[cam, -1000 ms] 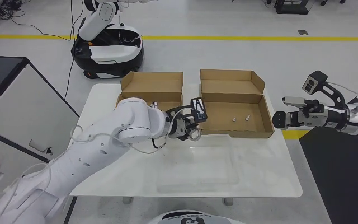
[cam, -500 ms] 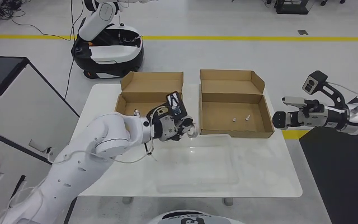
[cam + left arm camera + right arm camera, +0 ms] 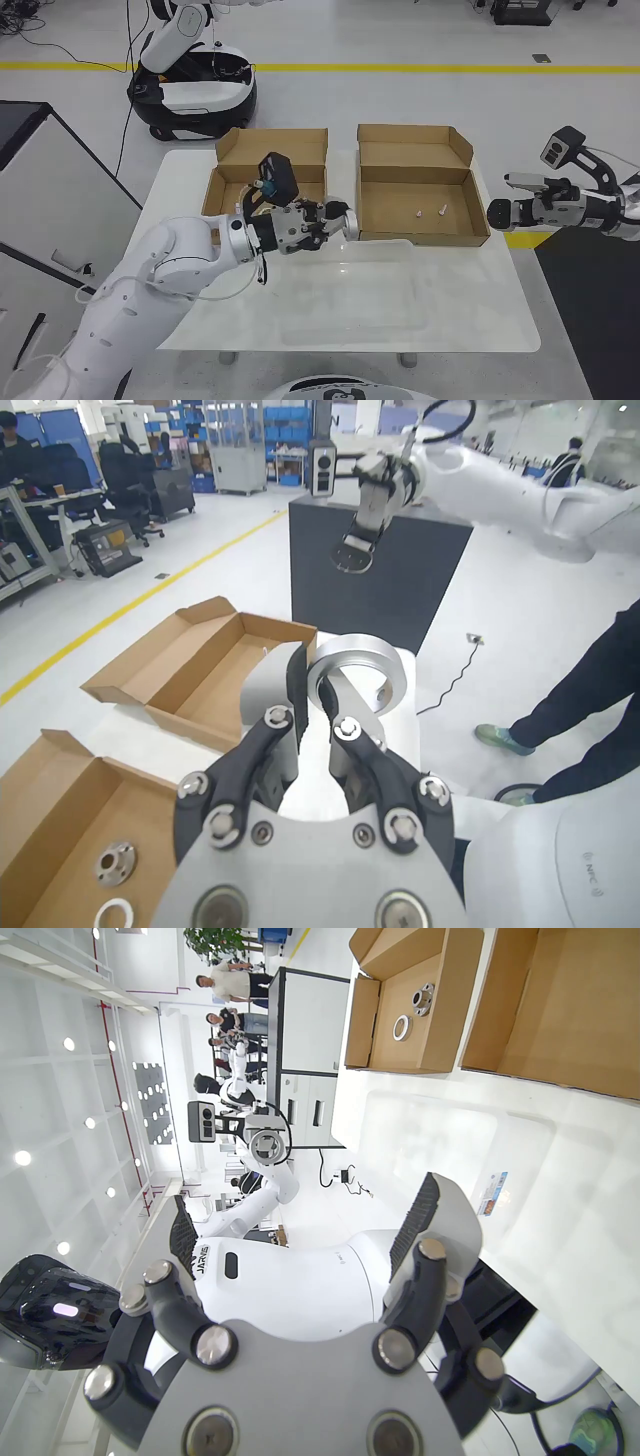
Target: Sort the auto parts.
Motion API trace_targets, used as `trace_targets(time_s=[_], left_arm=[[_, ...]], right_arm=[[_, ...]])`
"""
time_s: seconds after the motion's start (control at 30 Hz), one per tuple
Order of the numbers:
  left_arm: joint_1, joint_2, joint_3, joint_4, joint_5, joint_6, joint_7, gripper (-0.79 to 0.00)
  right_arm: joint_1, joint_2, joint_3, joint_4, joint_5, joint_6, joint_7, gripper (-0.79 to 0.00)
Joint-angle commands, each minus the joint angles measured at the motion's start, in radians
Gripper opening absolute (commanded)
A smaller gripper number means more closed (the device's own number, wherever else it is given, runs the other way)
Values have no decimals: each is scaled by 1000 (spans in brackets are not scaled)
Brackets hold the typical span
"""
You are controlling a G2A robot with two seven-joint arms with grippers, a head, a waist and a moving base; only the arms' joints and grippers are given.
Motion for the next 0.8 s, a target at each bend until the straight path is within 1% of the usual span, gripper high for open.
trace_targets(time_s=[0.0,0.2,0.43,0.77], left_arm=[[5,-2,-8,5,-37,-19,41,-785],[25,-4,-49,28,-170,-110,122,-785],[58,1,-101,41,-304,-266,152,-785],[88,2,-150,53,-425,-432,197,-785]], right_arm=[[0,0,0,0,0,0,0,0],[0,0,0,0,0,0,0,0],[0,0,0,0,0,0,0,0],[0,0,0,0,0,0,0,0]])
